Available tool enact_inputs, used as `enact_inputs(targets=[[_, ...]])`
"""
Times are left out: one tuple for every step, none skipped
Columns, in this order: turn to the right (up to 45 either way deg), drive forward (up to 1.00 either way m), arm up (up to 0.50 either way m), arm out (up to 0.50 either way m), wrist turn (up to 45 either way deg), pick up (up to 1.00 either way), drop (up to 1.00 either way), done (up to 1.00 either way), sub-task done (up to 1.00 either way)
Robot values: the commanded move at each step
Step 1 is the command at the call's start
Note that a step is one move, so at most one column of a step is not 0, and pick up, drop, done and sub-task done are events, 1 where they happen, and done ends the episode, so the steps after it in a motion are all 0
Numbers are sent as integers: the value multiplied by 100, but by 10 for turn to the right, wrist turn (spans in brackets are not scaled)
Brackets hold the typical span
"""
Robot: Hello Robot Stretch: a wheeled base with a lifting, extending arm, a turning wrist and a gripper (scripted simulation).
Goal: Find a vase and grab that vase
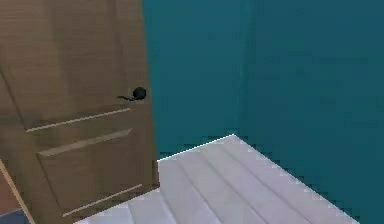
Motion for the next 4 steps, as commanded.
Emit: enact_inputs(targets=[[-360, 0, 0, 0, 0, 0, 0, 0, 0], [0, 65, 0, 0, 0, 0, 0, 0, 0], [-450, 0, 0, 0, 0, 0, 0, 0, 0], [-60, 0, 0, 0, 0, 0, 0, 0, 0]])
